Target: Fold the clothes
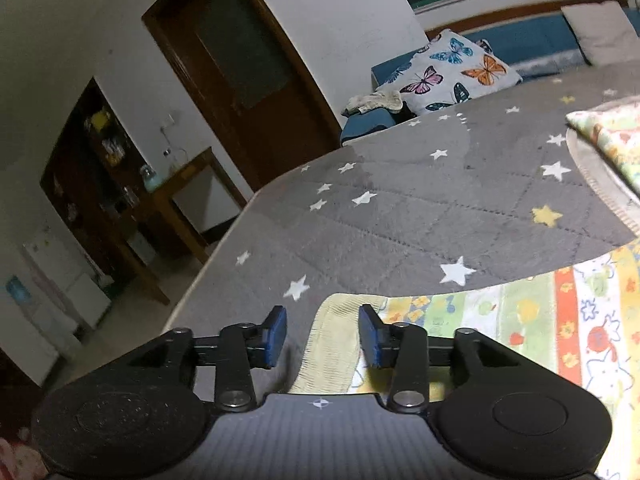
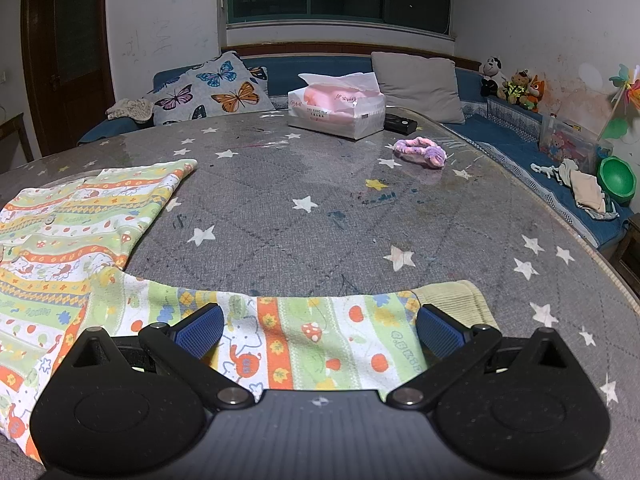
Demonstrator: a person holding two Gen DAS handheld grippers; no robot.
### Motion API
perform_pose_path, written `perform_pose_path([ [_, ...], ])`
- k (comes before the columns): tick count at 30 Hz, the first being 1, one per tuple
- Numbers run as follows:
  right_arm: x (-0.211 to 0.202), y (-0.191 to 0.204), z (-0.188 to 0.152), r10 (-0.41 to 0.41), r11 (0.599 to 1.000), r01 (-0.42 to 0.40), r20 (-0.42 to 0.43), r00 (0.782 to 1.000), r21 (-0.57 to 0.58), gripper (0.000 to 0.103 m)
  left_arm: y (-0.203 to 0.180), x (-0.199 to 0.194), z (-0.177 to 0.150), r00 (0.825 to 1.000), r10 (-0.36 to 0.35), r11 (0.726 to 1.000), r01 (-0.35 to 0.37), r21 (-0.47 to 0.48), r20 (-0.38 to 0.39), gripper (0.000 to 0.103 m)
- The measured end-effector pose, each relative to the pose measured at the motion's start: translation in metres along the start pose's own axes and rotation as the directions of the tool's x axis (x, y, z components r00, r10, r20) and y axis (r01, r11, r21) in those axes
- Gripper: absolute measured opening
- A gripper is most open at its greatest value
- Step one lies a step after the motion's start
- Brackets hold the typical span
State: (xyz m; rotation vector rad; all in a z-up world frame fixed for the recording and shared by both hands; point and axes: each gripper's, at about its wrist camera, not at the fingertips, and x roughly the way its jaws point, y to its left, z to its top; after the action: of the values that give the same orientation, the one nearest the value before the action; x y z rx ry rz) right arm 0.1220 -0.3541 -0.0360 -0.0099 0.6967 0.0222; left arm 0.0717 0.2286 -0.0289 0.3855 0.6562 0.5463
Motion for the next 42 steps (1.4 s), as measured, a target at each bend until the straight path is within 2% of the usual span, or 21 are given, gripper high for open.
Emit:
perform_pose_path([
  [4, 0.0, 0.0, 0.0, 0.0, 1.0, 0.0, 0.0, 1.0, 0.0, 0.103, 0.003, 0.0, 0.0, 1.0, 0.017, 1.0, -0.017, -0.019, -0.016, 0.06],
  [7, 0.0, 0.0, 0.0, 0.0, 1.0, 0.0, 0.0, 1.0, 0.0, 0.103, 0.006, -0.014, 0.003, 0.999, 0.025, 0.998, -0.027, -0.057, -0.031, 0.065],
  [11, 0.0, 0.0, 0.0, 0.001, 1.0, -0.001, 0.0, 1.0, 0.0, 0.103, -0.006, -0.056, 0.014, 0.997, -0.074, 0.993, 0.075, -0.091, 0.022, 0.07],
  [13, 0.0, 0.0, 0.0, 0.001, 1.0, -0.001, 0.0, 1.0, 0.0, 0.103, -0.023, -0.079, 0.02, 0.987, -0.146, 0.986, 0.151, -0.072, 0.07, 0.074],
  [16, 0.0, 0.0, 0.0, 0.001, 1.0, -0.001, 0.0, 1.0, 0.0, 0.103, -0.054, -0.111, 0.03, 0.955, -0.268, 0.961, 0.275, -0.039, 0.129, 0.075],
  [20, 0.0, 0.0, 0.0, 0.001, 1.0, -0.001, 0.0, 1.0, 0.0, 0.103, -0.098, -0.138, 0.041, 0.888, -0.428, 0.903, 0.43, 0.029, 0.167, 0.075],
  [22, 0.0, 0.0, 0.0, 0.001, 1.0, -0.001, -0.001, 1.0, 0.0, 0.103, -0.12, -0.148, 0.044, 0.868, -0.463, 0.886, 0.454, 0.089, 0.18, 0.075],
  [25, 0.0, 0.001, 0.0, -0.001, 1.0, 0.001, -0.002, 1.0, -0.002, 0.103, -0.142, -0.153, 0.039, 0.836, -0.529, 0.847, 0.509, 0.154, 0.147, 0.075],
  [28, 0.0, 0.002, 0.001, -0.001, 1.0, 0.001, -0.005, 1.0, -0.007, 0.103, -0.153, -0.156, 0.028, 0.842, -0.523, 0.846, 0.495, 0.199, 0.132, 0.075],
  [33, -0.011, 0.015, 0.004, 0.028, 0.999, -0.028, -0.001, 1.0, -0.041, 0.103, -0.142, -0.161, 0.025, 0.847, -0.512, 0.856, 0.489, 0.167, 0.144, 0.074],
  [37, -0.036, 0.041, 0.006, 0.145, 0.984, -0.143, 0.016, 0.989, -0.102, 0.103, -0.127, -0.165, 0.03, 0.846, -0.505, 0.863, 0.487, 0.136, 0.169, 0.074],
  [39, -0.05, 0.066, 0.003, 0.232, 0.959, -0.229, -0.001, 0.973, -0.169, 0.101, -0.121, -0.17, 0.031, 0.839, -0.511, 0.86, 0.495, 0.129, 0.185, 0.074],
  [40, -0.056, 0.078, 0.001, 0.266, 0.943, -0.262, -0.011, 0.964, -0.207, 0.099, -0.119, -0.173, 0.031, 0.836, -0.515, 0.857, 0.499, 0.128, 0.192, 0.074],
  [42, -0.068, 0.101, -0.003, 0.329, 0.906, -0.325, -0.032, 0.944, -0.27, 0.089, -0.114, -0.176, 0.03, 0.828, -0.525, 0.851, 0.51, 0.123, 0.199, 0.071],
])
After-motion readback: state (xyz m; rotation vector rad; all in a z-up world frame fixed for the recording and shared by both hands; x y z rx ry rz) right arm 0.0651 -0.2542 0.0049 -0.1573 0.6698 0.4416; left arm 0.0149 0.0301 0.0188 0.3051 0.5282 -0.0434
